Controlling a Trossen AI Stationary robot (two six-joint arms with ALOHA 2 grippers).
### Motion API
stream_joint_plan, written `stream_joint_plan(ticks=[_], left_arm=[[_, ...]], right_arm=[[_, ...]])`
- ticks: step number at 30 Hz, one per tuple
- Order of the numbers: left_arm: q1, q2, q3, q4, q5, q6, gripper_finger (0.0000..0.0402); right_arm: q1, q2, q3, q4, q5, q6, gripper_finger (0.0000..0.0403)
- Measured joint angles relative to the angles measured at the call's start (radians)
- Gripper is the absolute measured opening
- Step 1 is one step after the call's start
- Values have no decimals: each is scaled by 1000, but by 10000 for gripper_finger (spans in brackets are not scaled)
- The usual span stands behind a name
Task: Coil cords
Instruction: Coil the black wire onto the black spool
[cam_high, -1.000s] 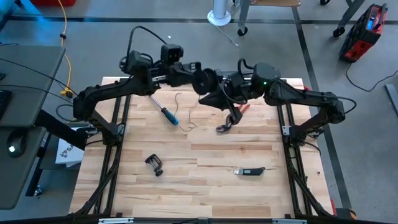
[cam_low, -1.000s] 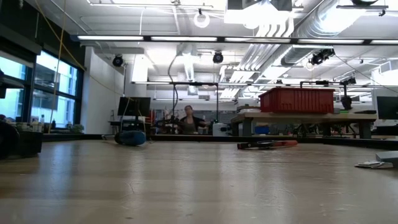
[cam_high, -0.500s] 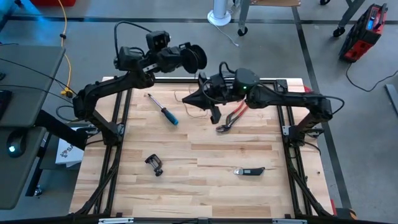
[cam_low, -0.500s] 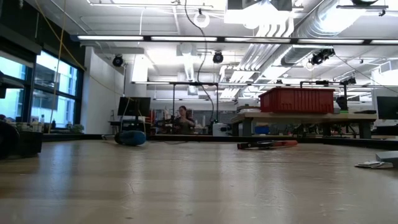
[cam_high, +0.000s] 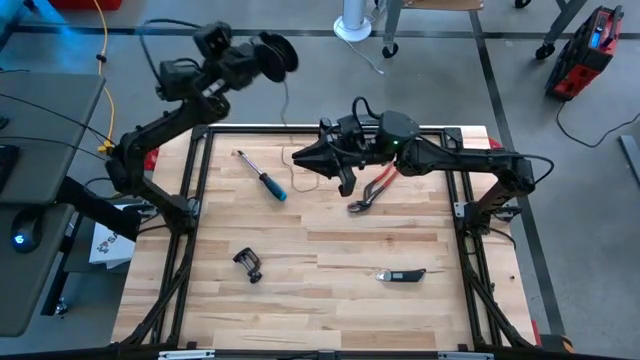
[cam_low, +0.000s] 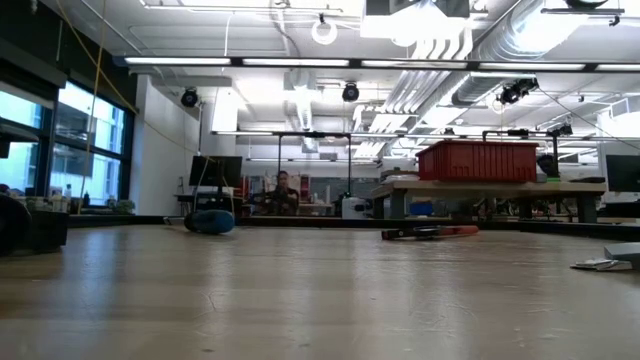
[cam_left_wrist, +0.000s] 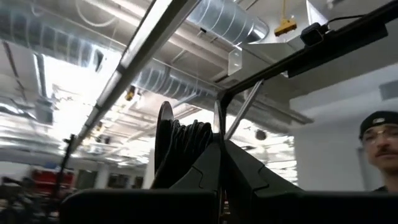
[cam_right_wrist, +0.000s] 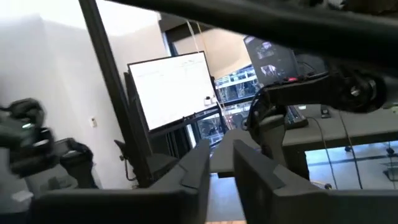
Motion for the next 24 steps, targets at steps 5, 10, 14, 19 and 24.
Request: stream_joint_plan(ticks=[5, 10, 14, 19, 24], left_arm=[[90, -52, 0, -5, 39, 1, 1], [146, -101, 0, -61, 90, 37, 1], [161, -134, 0, -216, 146, 104, 1], [158, -191, 0, -538, 194, 284, 1], [158, -260, 0, -815, 199, 467, 1]], right_arm=[[9, -28, 0, -32, 47, -7, 131], [10, -65, 0, -78, 147, -97, 176], [10, -95, 0, -159, 259, -196, 187], [10, -141, 0, -321, 415, -313, 188], [10, -190, 0, -455, 521, -318, 188]])
